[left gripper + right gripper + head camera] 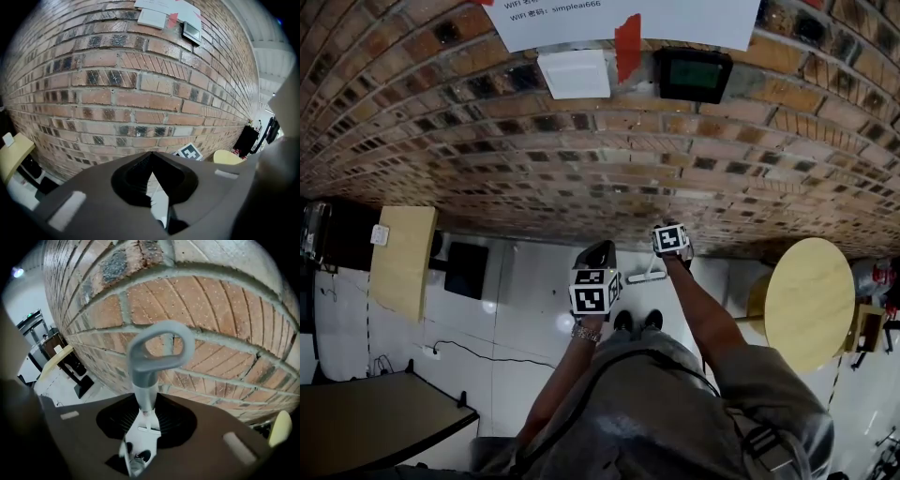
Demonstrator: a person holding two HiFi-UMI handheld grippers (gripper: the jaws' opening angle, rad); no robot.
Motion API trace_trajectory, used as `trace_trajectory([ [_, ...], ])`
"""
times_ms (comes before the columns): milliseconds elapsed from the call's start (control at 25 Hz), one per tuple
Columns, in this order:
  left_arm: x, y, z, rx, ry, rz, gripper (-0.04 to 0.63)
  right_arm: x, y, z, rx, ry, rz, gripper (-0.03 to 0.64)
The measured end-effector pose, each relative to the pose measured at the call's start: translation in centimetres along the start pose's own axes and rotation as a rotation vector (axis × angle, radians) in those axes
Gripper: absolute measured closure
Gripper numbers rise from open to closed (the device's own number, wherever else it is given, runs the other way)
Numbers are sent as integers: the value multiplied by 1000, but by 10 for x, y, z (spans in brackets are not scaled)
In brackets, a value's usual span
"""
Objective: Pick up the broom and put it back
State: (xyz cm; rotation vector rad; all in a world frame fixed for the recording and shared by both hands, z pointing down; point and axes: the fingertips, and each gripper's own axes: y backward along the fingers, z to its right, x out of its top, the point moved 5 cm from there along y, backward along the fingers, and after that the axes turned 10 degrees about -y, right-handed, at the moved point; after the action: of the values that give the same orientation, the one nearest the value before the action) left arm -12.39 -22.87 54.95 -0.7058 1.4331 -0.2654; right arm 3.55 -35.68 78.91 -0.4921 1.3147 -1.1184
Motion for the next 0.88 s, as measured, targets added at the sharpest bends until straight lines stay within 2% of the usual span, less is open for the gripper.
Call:
trace_trajectory([
  [200,1,2,8,-10,-9,4,591,13,-3,8,-42,32,12,515],
  [280,0,2,9,-11,-8,4,591,18,0,9,-53,51,27,486],
  [440,-7,5,14,-13,-9,-6,591,16,6,5,-14,32,41,439],
  [640,-20,11,27,-16,-7,-22,591,14,20,5,1,57,80,439],
  [880,-45,20,35,-18,2,-50,591,-13,48,-9,34,43,116,439],
])
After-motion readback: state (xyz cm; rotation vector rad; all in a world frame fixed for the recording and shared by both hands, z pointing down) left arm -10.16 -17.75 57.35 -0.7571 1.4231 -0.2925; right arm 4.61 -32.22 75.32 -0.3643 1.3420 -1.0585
